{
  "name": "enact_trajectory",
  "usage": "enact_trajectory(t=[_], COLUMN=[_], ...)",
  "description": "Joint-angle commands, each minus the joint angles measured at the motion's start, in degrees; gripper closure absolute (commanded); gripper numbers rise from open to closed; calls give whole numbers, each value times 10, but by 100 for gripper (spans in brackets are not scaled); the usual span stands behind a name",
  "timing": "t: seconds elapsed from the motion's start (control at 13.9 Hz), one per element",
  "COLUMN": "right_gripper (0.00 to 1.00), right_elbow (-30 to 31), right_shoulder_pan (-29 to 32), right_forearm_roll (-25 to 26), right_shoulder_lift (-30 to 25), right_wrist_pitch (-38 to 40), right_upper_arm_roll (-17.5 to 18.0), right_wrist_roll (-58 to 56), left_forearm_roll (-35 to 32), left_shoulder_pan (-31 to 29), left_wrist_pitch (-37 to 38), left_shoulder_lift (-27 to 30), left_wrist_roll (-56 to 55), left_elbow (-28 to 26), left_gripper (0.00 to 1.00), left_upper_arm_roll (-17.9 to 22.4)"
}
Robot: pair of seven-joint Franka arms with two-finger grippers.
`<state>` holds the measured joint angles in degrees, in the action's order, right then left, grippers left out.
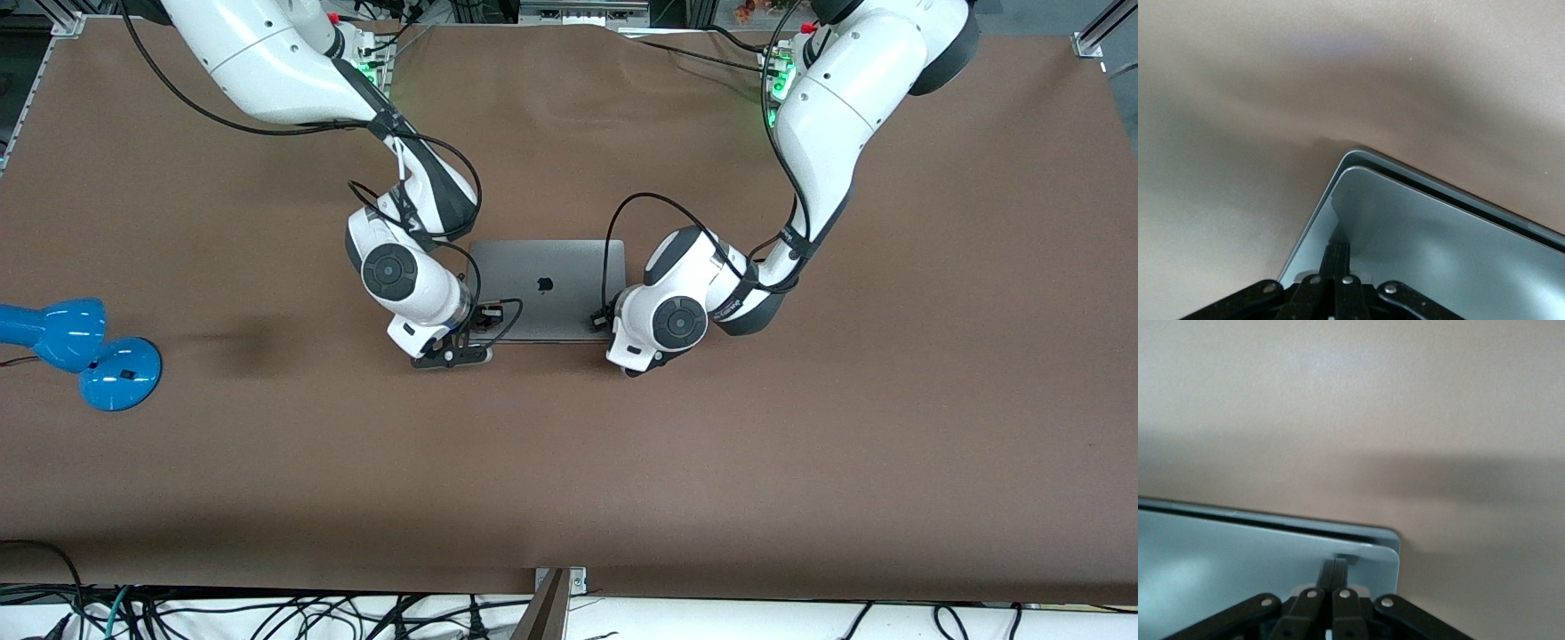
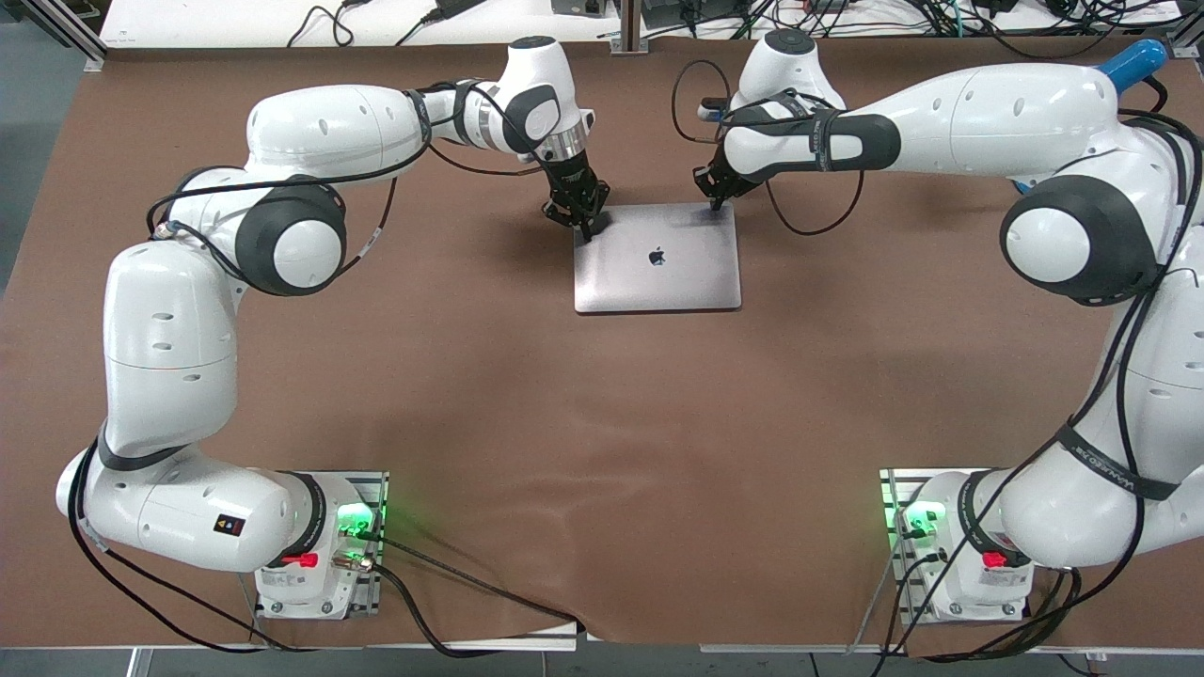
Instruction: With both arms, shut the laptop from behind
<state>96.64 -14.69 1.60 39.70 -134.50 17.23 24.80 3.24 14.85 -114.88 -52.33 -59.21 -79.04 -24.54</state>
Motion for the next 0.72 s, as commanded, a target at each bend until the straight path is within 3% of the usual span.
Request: enact_trajectory(t=[0.0, 0.58, 0.65], right_gripper=[100, 100, 64], right_elbow=[-17, -46, -65], right_shoulder_pan=[-6, -5, -4], right_forearm_roll=[11, 2, 2], right_shoulder_lift=[20, 22, 17], right_wrist_pitch=[-14, -3, 39], right_upper_arm_roll=[-6, -6, -5], right_wrist_roll=[6, 8, 14], left_forearm_roll=[-16, -17, -17], left_shoulder_pan=[11, 11, 11], left_wrist_pitch=[-9, -13, -13], left_shoulder_lift=[-19, -24, -23], left_wrist_roll=[6, 9, 9], left_elbow=[27, 27, 28], left_gripper=[100, 100, 100], left_upper_arm_roll=[8, 9, 8])
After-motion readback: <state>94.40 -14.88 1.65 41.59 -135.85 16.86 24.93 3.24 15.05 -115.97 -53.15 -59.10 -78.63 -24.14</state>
